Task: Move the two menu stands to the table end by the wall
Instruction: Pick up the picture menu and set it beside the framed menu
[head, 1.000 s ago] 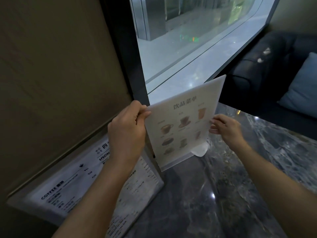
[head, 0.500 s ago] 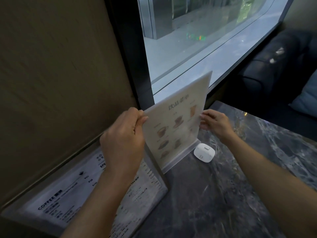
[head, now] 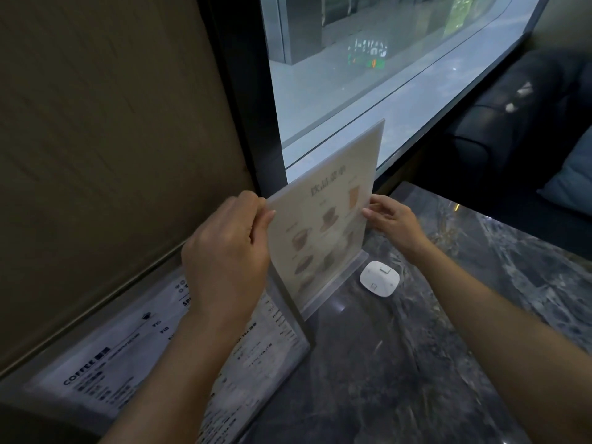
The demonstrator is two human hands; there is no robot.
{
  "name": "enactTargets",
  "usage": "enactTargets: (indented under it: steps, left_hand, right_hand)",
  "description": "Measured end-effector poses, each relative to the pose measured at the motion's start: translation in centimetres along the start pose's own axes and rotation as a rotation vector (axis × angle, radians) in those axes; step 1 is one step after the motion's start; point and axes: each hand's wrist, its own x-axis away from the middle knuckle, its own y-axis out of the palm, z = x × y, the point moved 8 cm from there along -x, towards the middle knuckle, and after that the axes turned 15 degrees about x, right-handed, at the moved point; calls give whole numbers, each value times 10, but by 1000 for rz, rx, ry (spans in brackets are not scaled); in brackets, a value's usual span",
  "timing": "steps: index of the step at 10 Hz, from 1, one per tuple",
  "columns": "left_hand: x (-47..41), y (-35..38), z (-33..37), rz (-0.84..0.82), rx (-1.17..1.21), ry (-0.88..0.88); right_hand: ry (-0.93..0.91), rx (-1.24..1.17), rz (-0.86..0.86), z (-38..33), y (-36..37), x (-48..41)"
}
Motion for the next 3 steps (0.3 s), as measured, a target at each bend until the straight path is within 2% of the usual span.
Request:
enactTargets:
  steps: [2, 3]
  left_hand:
    - [1, 3, 1, -39, -18, 4]
    - [2, -3, 13, 12, -59, 67]
  right_hand:
    - [5, 182, -38, -4, 0, 11]
    - [17, 252, 12, -11, -13, 17]
